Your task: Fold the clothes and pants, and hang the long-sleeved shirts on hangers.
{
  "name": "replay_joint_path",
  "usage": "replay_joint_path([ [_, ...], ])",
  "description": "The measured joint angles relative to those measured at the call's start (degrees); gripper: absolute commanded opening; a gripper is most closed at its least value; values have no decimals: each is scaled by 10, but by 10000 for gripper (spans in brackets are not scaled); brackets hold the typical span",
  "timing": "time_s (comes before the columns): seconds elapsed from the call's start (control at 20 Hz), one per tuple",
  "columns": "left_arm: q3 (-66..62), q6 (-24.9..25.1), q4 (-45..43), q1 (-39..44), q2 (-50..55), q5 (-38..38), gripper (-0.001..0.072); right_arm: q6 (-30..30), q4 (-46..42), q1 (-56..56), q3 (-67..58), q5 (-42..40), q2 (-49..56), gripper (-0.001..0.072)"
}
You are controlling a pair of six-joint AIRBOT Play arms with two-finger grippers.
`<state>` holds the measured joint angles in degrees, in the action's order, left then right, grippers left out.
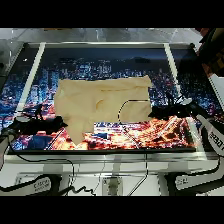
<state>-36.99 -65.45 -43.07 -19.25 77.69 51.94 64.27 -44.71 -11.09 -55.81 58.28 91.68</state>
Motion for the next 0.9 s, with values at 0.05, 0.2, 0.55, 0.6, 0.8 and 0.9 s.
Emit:
replay_joint_path([
  [0.05,-4,3,2,3,1,0,19,-4,2,0,-5,1,-5,7],
  [0.2,-40,12,12,3,-12,-3,19,-10,-3,0,-31,5,-28,7],
  [0.55,-224,51,24,-2,-144,13,19,-60,-19,0,-124,39,-175,8],
  [0.6,-253,59,24,-5,-174,6,19,-66,-19,0,-138,42,-206,8],
  [0.8,-325,76,27,-16,-307,-95,19,-78,-22,0,-204,37,-350,8],
  [0.9,-339,81,27,-19,-377,-174,19,-80,-24,1,-241,19,-420,7],
])
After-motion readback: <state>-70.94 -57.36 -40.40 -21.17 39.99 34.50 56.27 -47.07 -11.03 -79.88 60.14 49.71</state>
